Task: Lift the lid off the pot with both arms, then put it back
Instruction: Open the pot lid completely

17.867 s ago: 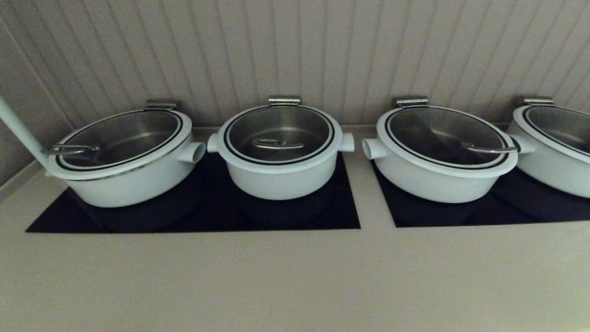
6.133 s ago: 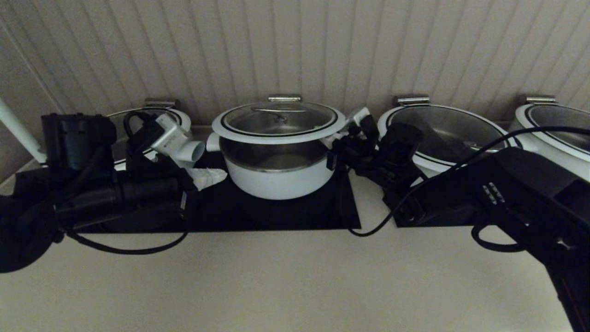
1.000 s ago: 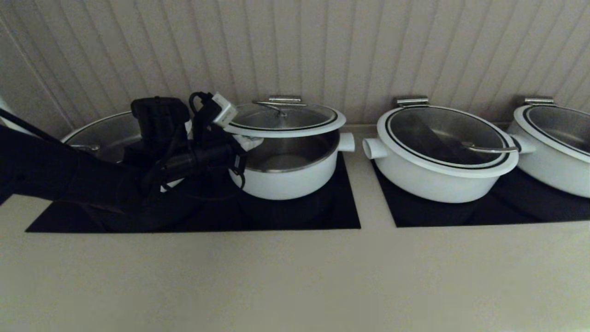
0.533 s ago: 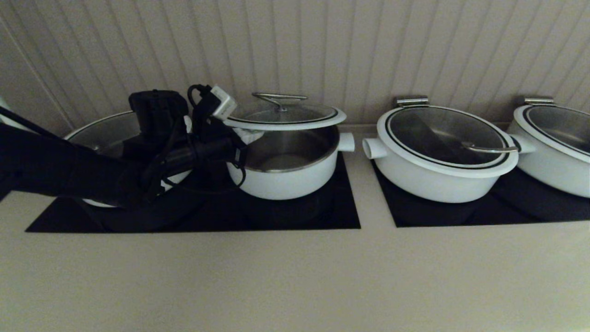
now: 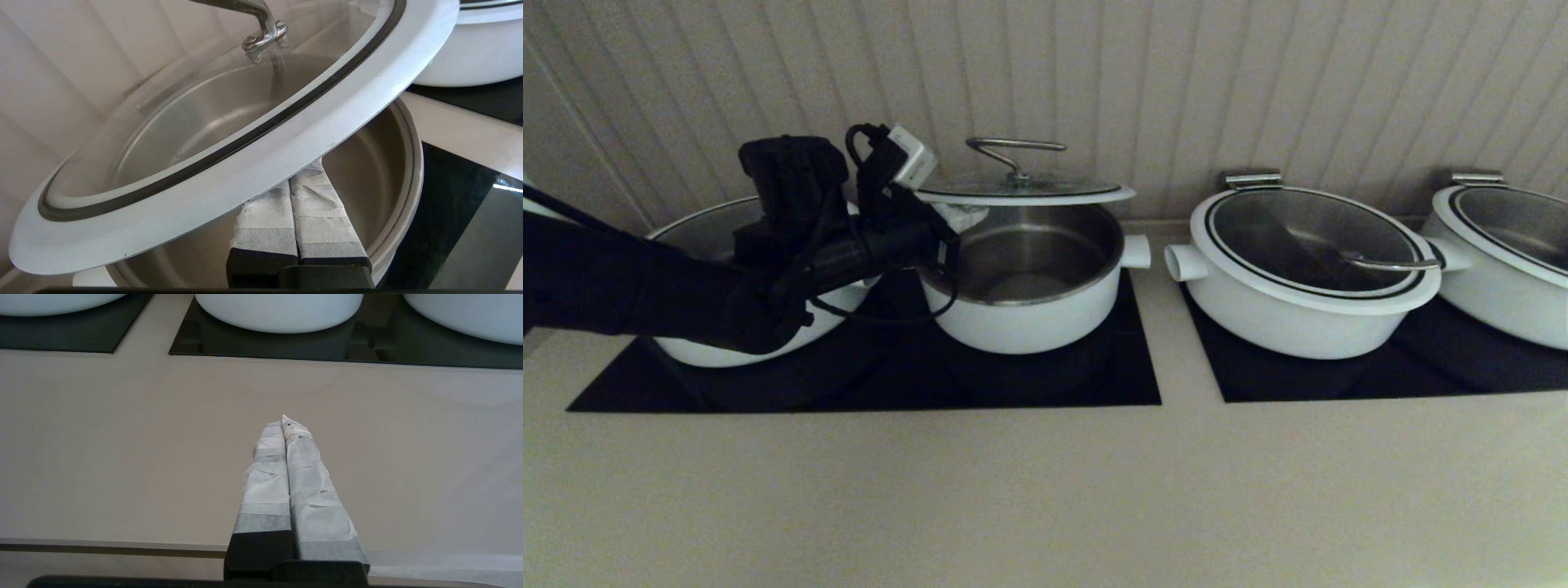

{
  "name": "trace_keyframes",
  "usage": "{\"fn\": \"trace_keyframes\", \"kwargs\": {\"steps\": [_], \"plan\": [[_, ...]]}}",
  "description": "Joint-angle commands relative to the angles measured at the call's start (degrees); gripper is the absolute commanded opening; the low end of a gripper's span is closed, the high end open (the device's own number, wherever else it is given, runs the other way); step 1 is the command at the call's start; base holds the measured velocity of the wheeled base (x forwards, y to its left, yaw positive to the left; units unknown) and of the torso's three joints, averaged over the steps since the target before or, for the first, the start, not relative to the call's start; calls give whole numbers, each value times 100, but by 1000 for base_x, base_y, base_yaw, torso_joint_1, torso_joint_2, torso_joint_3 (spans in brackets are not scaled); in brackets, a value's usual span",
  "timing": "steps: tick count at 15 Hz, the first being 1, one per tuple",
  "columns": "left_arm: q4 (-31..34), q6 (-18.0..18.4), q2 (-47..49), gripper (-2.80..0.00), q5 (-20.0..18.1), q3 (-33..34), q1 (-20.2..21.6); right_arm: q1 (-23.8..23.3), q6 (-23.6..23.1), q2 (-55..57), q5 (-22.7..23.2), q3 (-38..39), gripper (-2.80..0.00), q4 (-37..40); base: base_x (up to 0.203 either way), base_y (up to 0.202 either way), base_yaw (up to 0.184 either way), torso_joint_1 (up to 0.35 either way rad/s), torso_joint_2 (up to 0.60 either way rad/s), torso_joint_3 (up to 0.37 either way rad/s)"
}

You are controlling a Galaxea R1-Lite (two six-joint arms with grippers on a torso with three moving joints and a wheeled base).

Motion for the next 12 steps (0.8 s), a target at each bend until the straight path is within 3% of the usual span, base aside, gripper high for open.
{"fn": "trace_keyframes", "kwargs": {"steps": [1,12], "plan": [[-36,27,-95,-280,-11,-19,-1,1,0,-10,4,0,-280,0,0,0,0,0,0,0],[-40,46,-310,-280,362,-309,8,4,-8,-10,4,0,-280,0,0,0,0,0,0,0]]}}
